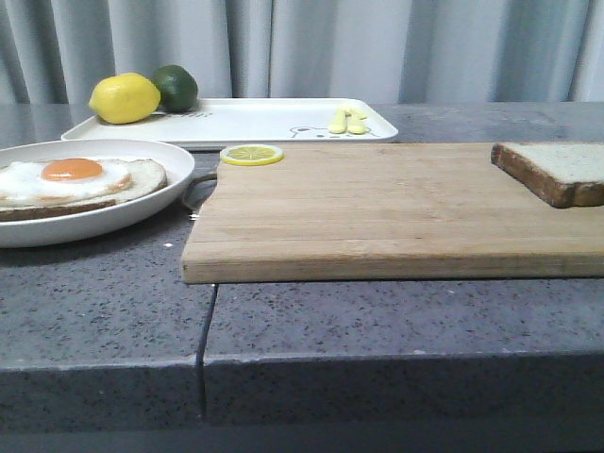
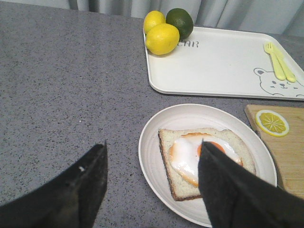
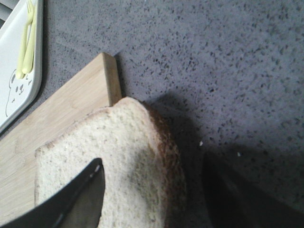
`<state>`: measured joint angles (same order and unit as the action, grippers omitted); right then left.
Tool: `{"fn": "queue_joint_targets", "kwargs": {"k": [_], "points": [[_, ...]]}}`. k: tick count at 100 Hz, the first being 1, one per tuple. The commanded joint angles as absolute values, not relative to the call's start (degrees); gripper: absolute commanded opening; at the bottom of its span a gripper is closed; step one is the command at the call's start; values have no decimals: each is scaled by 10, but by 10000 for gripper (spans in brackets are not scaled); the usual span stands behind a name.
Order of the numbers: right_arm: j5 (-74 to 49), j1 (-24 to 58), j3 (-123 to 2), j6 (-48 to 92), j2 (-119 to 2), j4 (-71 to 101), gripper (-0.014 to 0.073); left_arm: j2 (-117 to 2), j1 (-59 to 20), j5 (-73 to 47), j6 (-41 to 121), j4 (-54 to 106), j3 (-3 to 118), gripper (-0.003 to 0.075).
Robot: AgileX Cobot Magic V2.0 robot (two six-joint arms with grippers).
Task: Place bread and move sandwich to tray
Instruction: 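Lower the right gripper and close it on the bread slice edge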
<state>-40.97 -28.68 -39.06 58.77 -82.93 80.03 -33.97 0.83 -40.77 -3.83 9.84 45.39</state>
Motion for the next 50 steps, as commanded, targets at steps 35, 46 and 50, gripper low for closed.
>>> {"fn": "queue_joint_targets", "kwargs": {"k": [35,46,50], "points": [[-467,-291,-408,597,-842,827,459,-345,7,-367,-39,106,474,385],[-472,-291,-408,597,-843,827,459,-345,7,-367,-39,106,474,385],[-475,-291,-408,597,-843,827,459,-345,7,-367,-39,106,474,386]]}}
